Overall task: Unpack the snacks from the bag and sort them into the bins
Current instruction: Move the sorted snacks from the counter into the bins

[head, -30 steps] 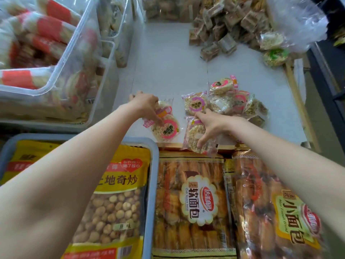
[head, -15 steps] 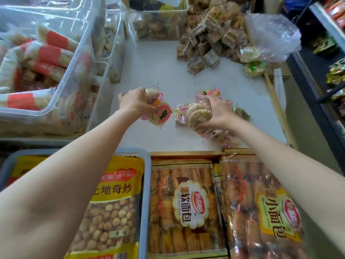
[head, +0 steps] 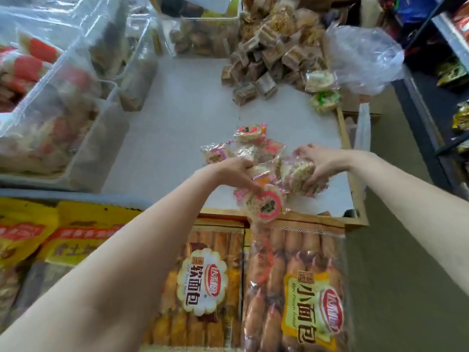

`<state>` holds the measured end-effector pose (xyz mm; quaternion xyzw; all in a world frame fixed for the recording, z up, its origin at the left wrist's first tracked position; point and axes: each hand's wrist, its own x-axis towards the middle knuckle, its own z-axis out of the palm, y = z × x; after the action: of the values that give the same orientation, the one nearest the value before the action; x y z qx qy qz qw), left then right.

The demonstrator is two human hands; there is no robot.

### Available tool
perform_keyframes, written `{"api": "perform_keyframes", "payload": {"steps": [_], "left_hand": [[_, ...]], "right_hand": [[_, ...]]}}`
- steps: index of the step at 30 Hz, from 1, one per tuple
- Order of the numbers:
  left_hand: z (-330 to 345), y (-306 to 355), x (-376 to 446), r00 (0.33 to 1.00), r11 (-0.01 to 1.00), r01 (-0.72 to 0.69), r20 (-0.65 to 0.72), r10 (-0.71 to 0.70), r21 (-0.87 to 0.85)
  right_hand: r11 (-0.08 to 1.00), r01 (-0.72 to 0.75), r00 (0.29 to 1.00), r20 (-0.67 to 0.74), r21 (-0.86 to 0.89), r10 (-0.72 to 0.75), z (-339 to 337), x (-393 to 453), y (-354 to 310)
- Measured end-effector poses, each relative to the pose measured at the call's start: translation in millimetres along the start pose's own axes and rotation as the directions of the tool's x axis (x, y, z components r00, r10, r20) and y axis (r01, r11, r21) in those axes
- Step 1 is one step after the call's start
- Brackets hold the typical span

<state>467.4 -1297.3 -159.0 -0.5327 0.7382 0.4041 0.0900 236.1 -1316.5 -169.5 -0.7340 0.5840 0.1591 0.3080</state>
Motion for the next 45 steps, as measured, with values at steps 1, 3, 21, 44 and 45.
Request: {"api": "perform_keyframes", "payload": {"steps": [1,3,21,44,45], "left_hand": [[9,7,7,0.999,0.998,0.044,0.032,-0.043,-0.05],[24,16,16,0.988,0.983,0.133,0.095,-0.122,-0.127],[32,1,41,0.929,0.92,0.355,0.168,-0.328,-0.165],[60,18,-6,0.852,0.941,0.021,-0.487,-0.193,-0.336],[56,16,-13,0.826,0.924,-0.023,-0.528,-0.198,-0.382]], "right_hand": [[0.999,0.033,0.999,0.002,-0.034,-0.033,1,6,2],[0.995,0.091,0.996,0.026,-0.039,-0.09,3,16,6],[0.972,0.215,0.974,0.045,0.099,-0.22,14,38,17],[0.994,0.014,0.894,-0.446,0.109,0.036,25,-35,9],[0.993,0.021,0.884,-0.465,0.12,0.037,21,-41,7]]}}
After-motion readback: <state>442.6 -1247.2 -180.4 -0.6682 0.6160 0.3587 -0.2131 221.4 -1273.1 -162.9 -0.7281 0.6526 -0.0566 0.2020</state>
